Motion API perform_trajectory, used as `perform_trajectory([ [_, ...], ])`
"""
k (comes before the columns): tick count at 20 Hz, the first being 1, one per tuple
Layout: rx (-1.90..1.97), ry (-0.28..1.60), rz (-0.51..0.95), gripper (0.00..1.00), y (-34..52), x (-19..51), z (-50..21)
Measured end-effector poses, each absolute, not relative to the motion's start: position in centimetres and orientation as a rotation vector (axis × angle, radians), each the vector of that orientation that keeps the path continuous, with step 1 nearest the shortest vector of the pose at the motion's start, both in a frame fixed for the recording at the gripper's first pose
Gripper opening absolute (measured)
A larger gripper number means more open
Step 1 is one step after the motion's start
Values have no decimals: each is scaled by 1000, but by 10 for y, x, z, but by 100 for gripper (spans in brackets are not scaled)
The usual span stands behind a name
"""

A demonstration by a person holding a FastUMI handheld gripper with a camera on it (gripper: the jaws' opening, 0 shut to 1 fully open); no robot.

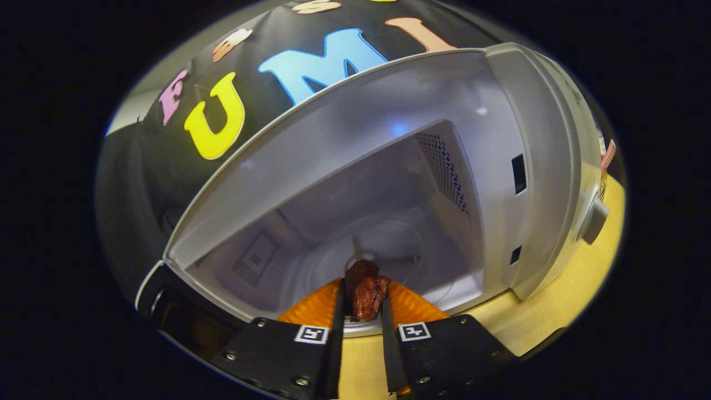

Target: Open the microwave, put the food inside, and close the microwave door.

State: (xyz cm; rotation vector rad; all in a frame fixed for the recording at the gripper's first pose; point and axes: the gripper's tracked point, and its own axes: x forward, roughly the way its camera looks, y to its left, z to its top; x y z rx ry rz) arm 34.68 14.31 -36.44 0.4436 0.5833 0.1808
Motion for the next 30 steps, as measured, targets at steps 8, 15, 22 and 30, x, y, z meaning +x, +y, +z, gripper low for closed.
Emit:
perform_trajectory([
  [8,172,502,166,98,131,346,-345],
  [15,134,445,226,98,139,286,-281],
  [22,140,336,257,97,147,218,-195],
  [30,148,289,326,97,184,138,-144],
])
